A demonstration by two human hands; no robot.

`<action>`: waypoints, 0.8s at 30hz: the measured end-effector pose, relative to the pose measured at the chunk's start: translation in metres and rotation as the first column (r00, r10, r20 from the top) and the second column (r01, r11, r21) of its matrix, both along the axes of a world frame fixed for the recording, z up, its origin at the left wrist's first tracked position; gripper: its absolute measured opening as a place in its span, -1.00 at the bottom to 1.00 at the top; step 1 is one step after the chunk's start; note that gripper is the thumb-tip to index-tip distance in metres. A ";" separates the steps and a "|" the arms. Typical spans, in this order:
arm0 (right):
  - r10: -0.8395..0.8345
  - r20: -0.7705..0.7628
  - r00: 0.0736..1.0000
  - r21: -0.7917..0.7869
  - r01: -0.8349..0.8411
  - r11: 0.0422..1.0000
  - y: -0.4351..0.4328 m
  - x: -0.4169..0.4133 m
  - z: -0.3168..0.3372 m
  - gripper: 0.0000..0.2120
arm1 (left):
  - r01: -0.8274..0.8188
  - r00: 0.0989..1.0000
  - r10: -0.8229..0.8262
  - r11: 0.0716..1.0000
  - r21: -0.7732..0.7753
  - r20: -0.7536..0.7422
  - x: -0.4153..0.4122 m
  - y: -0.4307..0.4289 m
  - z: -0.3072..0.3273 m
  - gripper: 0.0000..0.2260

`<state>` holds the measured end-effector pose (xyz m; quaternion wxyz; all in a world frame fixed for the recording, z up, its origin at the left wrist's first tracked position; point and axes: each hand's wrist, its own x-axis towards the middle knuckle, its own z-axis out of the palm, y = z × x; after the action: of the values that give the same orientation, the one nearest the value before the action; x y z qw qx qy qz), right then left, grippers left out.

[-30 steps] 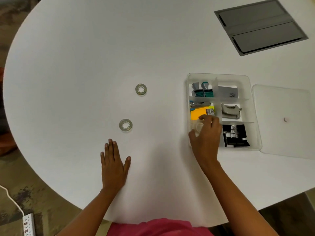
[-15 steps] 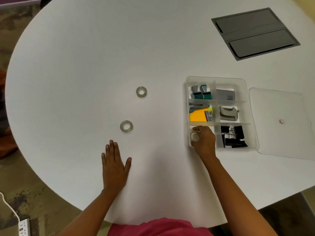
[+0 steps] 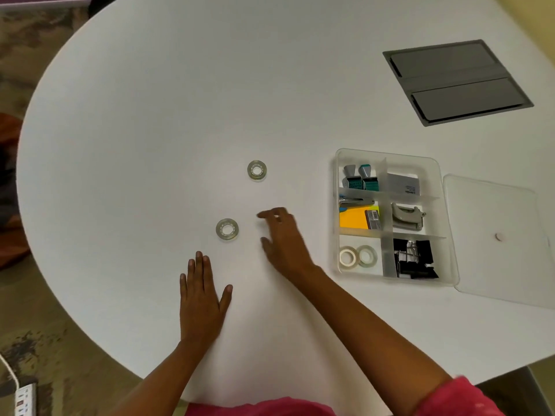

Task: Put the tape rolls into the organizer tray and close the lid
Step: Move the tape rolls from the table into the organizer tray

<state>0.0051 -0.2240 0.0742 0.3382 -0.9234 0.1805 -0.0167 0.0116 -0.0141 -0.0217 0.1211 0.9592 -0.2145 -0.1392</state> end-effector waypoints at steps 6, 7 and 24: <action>0.343 -0.184 0.921 -0.190 -0.376 0.907 0.039 0.049 -0.028 -0.35 | -0.007 1.000 0.007 1.000 0.003 -0.002 0.001 0.000 -0.004 -0.29; 0.369 -0.204 0.907 -0.232 -0.411 0.882 0.044 0.054 -0.033 -0.34 | -0.010 1.000 0.010 1.000 0.003 -0.003 0.002 0.001 -0.005 -0.29; -0.030 0.158 0.987 0.000 0.030 1.000 0.006 -0.004 -0.003 -0.53 | -0.008 1.000 0.008 1.000 0.010 0.004 0.000 0.002 -0.008 -0.32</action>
<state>0.0006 -0.2182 0.0715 0.3503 -0.9167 0.1670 -0.0951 0.0111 -0.0118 -0.0302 0.1163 0.9609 -0.2100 -0.1378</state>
